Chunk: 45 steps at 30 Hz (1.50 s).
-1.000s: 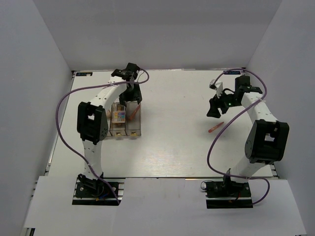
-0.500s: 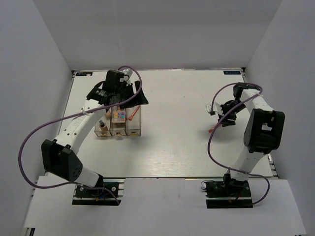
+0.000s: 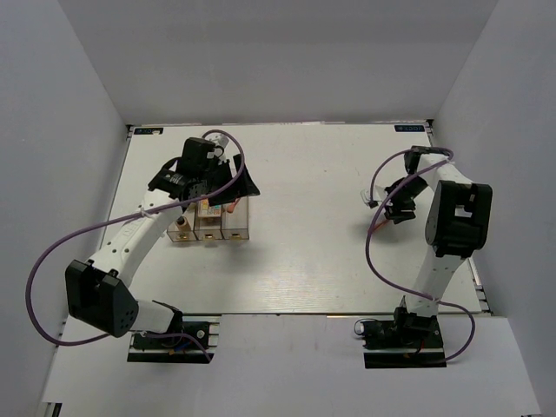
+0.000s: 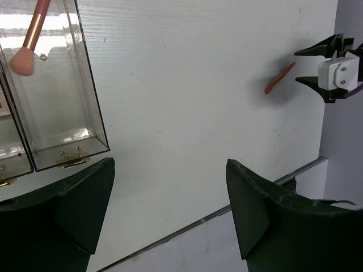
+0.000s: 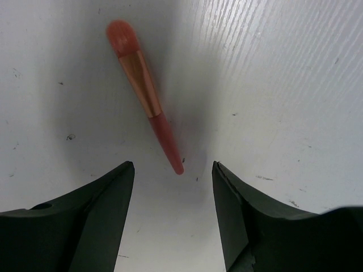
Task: Organize the makeup
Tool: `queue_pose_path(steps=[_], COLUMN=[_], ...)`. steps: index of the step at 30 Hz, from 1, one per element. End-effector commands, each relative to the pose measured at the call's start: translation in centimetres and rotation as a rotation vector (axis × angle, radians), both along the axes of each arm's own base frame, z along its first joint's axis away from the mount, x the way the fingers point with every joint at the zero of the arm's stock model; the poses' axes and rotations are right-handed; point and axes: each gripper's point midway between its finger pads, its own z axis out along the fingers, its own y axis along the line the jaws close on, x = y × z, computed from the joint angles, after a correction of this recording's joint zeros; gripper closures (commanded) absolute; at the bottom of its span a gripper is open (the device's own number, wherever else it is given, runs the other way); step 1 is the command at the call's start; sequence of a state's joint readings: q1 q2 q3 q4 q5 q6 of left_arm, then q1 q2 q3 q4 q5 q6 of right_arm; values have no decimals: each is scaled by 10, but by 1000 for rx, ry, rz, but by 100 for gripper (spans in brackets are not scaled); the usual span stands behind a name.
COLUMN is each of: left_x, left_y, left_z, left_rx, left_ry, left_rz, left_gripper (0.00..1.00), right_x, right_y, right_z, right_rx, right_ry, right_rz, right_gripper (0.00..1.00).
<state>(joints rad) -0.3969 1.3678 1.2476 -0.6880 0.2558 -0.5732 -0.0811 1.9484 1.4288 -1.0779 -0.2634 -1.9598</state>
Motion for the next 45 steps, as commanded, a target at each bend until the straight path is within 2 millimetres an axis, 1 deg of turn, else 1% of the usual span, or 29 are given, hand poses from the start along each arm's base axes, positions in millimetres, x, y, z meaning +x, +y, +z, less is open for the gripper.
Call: queue_pose_path(steps=[1, 5, 8, 12, 15, 16, 17, 22, 24, 25, 27, 28, 29, 30, 31, 32, 33, 34, 35, 36, 37, 38, 39, 40, 41, 42, 43, 44, 45], left_x=[-2, -1, -2, -6, -9, -11, -12, -17, -19, -19, -19, -19, -24, -21, -21, -21, -22, -22, -22, -21, -21, -21, -21, -22, -22, -22, -23, -24, -25], left_y=[-4, -3, -2, 1, 3, 5, 6, 10, 11, 11, 7, 4, 1, -3, -4, -6, -6, -7, -8, -8, -8, -9, -9, -10, -11, -10, -10, -9, -8], left_z=[24, 28, 29, 35, 35, 35, 35, 36, 38, 39, 52, 58, 68, 80, 87, 99, 105, 110, 115, 121, 125, 132, 136, 142, 145, 152, 157, 158, 165], left_rx=[-44, -37, -34, -39, -37, -37, -37, -39, -43, -42, -71, -92, -125, -154, -170, -197, -206, -212, -221, -227, -231, -241, -248, -258, -263, -268, -271, -271, -274], left_ry=[-56, -60, -56, -66, -61, -64, -63, -63, -67, -70, -115, -136, -165, -221, -246, -289, -307, -321, -337, -351, -360, -374, -386, -395, -399, -413, -422, -422, -439], left_rz=[-7, -2, 1, 16, 24, 31, 34, 50, 53, 53, 32, 18, -10, -21, -30, -41, -44, -46, -53, -55, -55, -57, -58, -60, -64, -63, -64, -62, -58], left_gripper=[11, 11, 11, 11, 11, 11, 11, 11, 11, 11, 11, 11, 10, 11, 10, 11, 10, 10, 10, 10, 10, 10, 10, 10, 10, 10, 10, 10, 10], right_x=[-4, -8, -12, -15, -15, -21, -23, -34, -35, -37, -34, -31, -29, -27, -33, -24, -23, -26, -28, -28, -34, -30, -33, -30, -20, -17, -9, 2, 5], right_y=[7, 15, 27, 28, 27, 26, 34, 32, 37, 39, 53, 64, 78, 87, 110, 122, 132, 148, 173, 185, 209, 233, 255, 270, 299, 318, 330, 354, 369], right_z=[-1, -10, -16, -24, -28, -32, -34, -45, -42, -41, -28, -14, -3, 7, 19, 36, 45, 54, 70, 78, 88, 101, 109, 118, 132, 138, 145, 159, 163], right_rx=[0, 5, 13, 4, -4, -8, -20, -29, -12, -4, 59, 86, 155, 188, 250, 281, 312, 339, 395, 427, 478, 511, 539, 579, 625, 651, 675, 730, 747], right_ry=[12, 9, 27, 42, 47, 61, 61, 45, 33, 41, 38, 47, 54, 60, 101, 77, 80, 83, 89, 90, 109, 115, 129, 144, 164, 185, 193, 236, 269], right_rz=[92, 107, 116, 106, 95, 92, 117, 101, 93, 79, 57, 37, 19, 1, -8, -5, -9, 4, -6, -12, 3, -44, -51, -86, -178, -229, -284, -377, -424], right_gripper=[37, 37, 37, 41, 51, 55, 57, 71, 76, 83, 90, 92, 94, 98, 100, 100, 100, 100, 100, 100, 100, 100, 100, 100, 100, 100, 100, 100, 100])
